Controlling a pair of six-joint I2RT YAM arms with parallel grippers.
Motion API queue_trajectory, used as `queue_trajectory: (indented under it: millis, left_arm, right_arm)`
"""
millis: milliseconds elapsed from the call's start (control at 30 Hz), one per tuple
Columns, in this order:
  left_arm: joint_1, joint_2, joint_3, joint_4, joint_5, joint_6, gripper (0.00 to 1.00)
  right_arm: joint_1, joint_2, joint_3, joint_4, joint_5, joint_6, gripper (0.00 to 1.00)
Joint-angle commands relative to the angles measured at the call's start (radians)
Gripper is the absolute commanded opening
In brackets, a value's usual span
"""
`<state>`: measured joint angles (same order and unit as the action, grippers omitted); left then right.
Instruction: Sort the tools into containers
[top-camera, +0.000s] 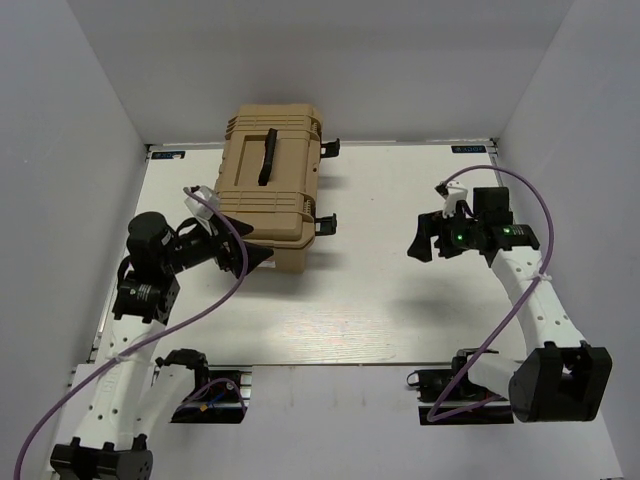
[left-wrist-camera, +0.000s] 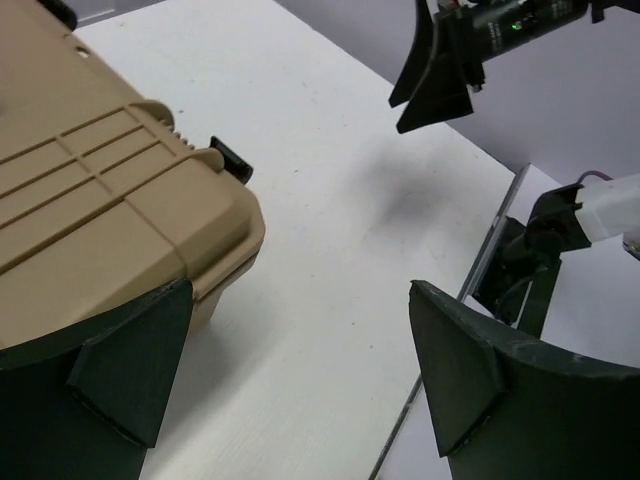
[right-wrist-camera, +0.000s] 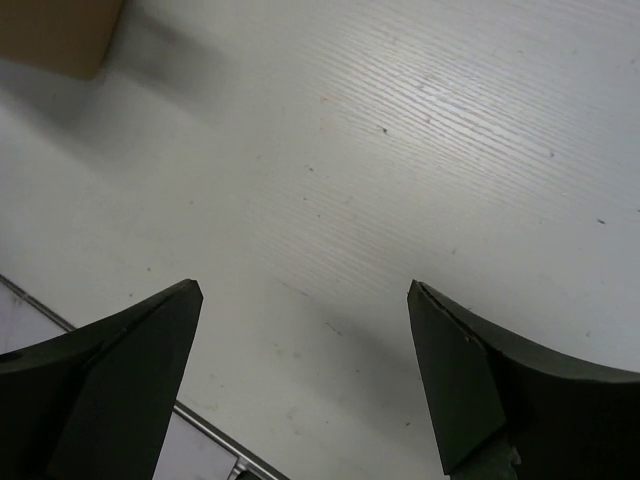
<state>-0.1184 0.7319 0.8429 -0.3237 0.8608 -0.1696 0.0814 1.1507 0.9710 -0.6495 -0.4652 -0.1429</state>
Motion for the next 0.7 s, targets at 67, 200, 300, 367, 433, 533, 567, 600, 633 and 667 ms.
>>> queue_trajectory:
  millis: [67,200,300,367,433,533,567,600,633,667]
  left_arm:
    - [-0.052,0.124,0.027,0.092,0.061,-0.01,0.99]
    - [-0.119,0.198,0.039,0.103,0.047,0.01,0.99]
    - [-0.2,0.234,0.039,0.103,-0.02,0.047,0.99]
    - [-0.259,0.256,0.039,0.103,-0.077,0.076,0.99]
    - [-0.293,0.27,0.039,0.103,-0.137,0.094,0.99]
    - [-0.326,0.27,0.026,0.129,-0.177,0.117,0.99]
    - [-0.34,0.261,0.016,0.129,-0.186,0.143,0.99]
    - [-0.349,0.261,0.016,0.138,-0.186,0.143,0.99]
    - [-0.349,0.25,-0.001,0.138,-0.186,0.157,0.99]
    - [-0.359,0.25,-0.03,0.161,-0.186,0.169,0.99]
  right_arm:
    - [-0.052,-0.031,-0.002,0.04,0.051,0.026,0.9]
    - [-0.069,-0.065,-0.04,0.063,0.054,0.04,0.9]
    - [-0.101,-0.106,-0.086,0.1,0.077,0.069,0.9]
    - [-0.108,-0.149,-0.115,0.131,0.088,0.1,0.9]
    - [-0.114,-0.178,-0.127,0.146,0.106,0.132,0.9]
    - [-0.121,-0.227,-0.159,0.174,0.129,0.135,0.9]
    - [-0.121,-0.235,-0.188,0.183,0.128,0.135,0.9]
    - [-0.126,-0.255,-0.198,0.192,0.126,0.135,0.9]
    - [-0.129,-0.258,-0.204,0.194,0.125,0.132,0.9]
    - [-0.134,-0.264,-0.222,0.198,0.12,0.131,0.9]
